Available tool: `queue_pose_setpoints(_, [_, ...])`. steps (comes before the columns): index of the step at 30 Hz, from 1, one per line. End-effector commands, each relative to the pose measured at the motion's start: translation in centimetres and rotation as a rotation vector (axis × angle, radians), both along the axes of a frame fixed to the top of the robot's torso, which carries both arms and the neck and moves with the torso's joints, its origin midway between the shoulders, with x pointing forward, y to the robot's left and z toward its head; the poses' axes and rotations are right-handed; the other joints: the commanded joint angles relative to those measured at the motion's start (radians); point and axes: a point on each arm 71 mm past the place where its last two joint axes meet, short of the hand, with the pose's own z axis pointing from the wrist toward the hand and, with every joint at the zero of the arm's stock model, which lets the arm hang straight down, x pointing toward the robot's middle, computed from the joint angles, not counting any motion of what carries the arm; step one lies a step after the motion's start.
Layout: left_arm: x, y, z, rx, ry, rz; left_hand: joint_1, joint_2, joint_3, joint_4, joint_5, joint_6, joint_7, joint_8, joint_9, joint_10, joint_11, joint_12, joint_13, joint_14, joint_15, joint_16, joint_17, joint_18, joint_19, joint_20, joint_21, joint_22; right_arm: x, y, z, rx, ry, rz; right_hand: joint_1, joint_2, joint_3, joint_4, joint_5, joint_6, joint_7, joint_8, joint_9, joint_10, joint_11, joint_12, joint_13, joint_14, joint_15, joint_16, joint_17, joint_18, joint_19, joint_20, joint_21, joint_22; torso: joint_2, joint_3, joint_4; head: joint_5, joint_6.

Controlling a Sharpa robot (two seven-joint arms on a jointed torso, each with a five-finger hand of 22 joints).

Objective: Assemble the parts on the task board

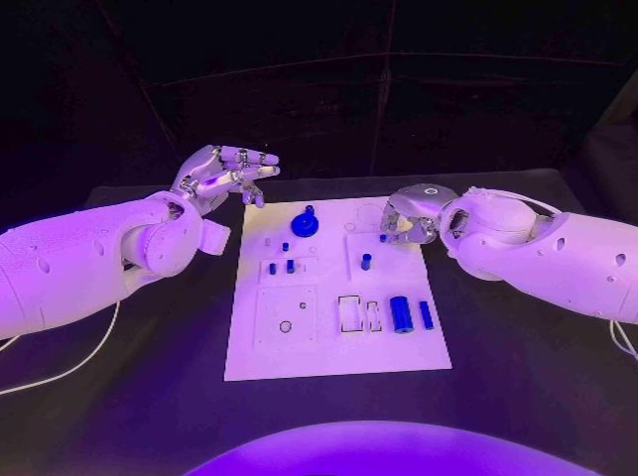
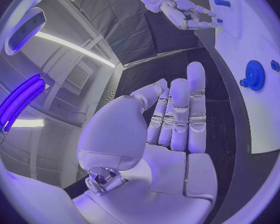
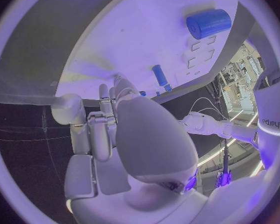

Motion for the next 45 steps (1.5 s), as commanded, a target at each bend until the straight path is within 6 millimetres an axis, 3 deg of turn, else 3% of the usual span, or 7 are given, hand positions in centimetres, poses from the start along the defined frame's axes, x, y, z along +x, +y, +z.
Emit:
queue_pose_setpoints(1, [-0.1, -0.3, 0.4, -0.084, -0.01, -0.012, -0.011, 0.002, 0.0, 0.007, 0.0, -0.001, 0.003, 0.004, -0.001, -0.007, -0.002, 0.003, 0.001, -0.006, 0.002, -0.003, -0.001, 0.012, -0.008, 0.002, -0.004, -0.001, 0.0, 0.2, -0.3, -0.03, 0.015, 0.019, 0.005, -0.004, 0.01, -0.001, -0.006, 0.004, 0.006, -0.007, 0.0, 0.005, 0.004, -0.008, -0.008, 0.108, 0.007, 0.003, 0.263, 0.003, -0.001, 0.009, -0.004, -0.002, 0.0, 0.001, 0.0006, 0.0, -0.002])
queue_pose_setpoints(17, [-0.2, -0.6, 0.4, -0.088, -0.002, -0.023, -0.014, -0.003, -0.006, 0.002, 0.0, -0.01, 0.005, 0.006, -0.001, -0.015, 0.0, 0.01, 0.001, -0.014, 0.003, -0.008, -0.008, 0.012, -0.013, 0.003, -0.015, -0.008, 0.0, 1.2, -1.3, -0.022, 0.046, 0.036, 0.012, 0.001, 0.109, -0.008, -0.035, 0.022, 0.014, -0.018, 0.001, 0.043, 0.008, -0.03, -0.069, 0.108, 0.01, 0.003, 0.263, 0.003, 0.0, 0.013, 0.001, 0.004, 0.0, 0.0008, -0.0009, 0.001, -0.003])
queue_pose_setpoints(23, [-0.2, -0.6, 0.3, -0.088, 0.002, -0.026, -0.014, -0.003, -0.006, 0.002, 0.0, -0.011, 0.005, 0.007, 0.0, -0.015, 0.0, 0.01, 0.001, -0.014, 0.003, -0.008, -0.008, 0.012, -0.013, 0.003, -0.015, -0.008, 0.0, 1.4, -1.4, -0.022, 0.054, 0.042, 0.007, 0.001, 0.148, -0.016, -0.038, 0.05, 0.012, -0.011, 0.005, 0.078, 0.002, -0.025, -0.083, 0.108, 0.006, 0.003, 0.263, 0.003, 0.002, 0.01, 0.005, 0.009, 0.0, 0.0006, 0.0, 0.001, -0.004])
queue_pose_setpoints(33, [-0.2, -0.5, 0.3, -0.085, 0.008, -0.026, -0.013, -0.003, -0.008, 0.0, 0.0, -0.012, 0.005, 0.008, 0.0, -0.016, 0.0, 0.012, 0.001, -0.015, 0.003, -0.008, -0.009, 0.012, -0.014, 0.003, -0.017, -0.009, -0.2, 1.5, -1.5, -0.032, 0.068, 0.039, -0.013, -0.005, 0.206, -0.047, -0.041, 0.11, -0.004, 0.01, 0.013, 0.144, -0.018, -0.02, -0.096, 0.108, -0.01, 0.003, 0.263, 0.002, 0.005, -0.005, 0.009, 0.014, 0.001, 0.0004, -0.0005, -0.003, -0.007])
queue_pose_setpoints(45, [-0.3, -0.4, 0.4, -0.083, -0.005, -0.009, -0.002, 0.001, -0.007, -0.01, 0.003, -0.013, 0.004, 0.017, 0.002, -0.019, -0.001, 0.022, 0.003, -0.017, 0.002, -0.008, -0.013, 0.012, -0.013, 0.002, -0.02, -0.012, -0.2, 1.2, -1.0, 0.012, 0.024, 0.019, -0.036, -0.019, 0.271, -0.092, -0.039, 0.121, -0.004, 0.003, 0.009, 0.164, -0.02, -0.039, -0.113, 0.108, -0.014, 0.003, 0.263, 0.001, 0.007, -0.011, 0.011, 0.018, -0.002, 0.0005, 0.0001, -0.003, -0.011])
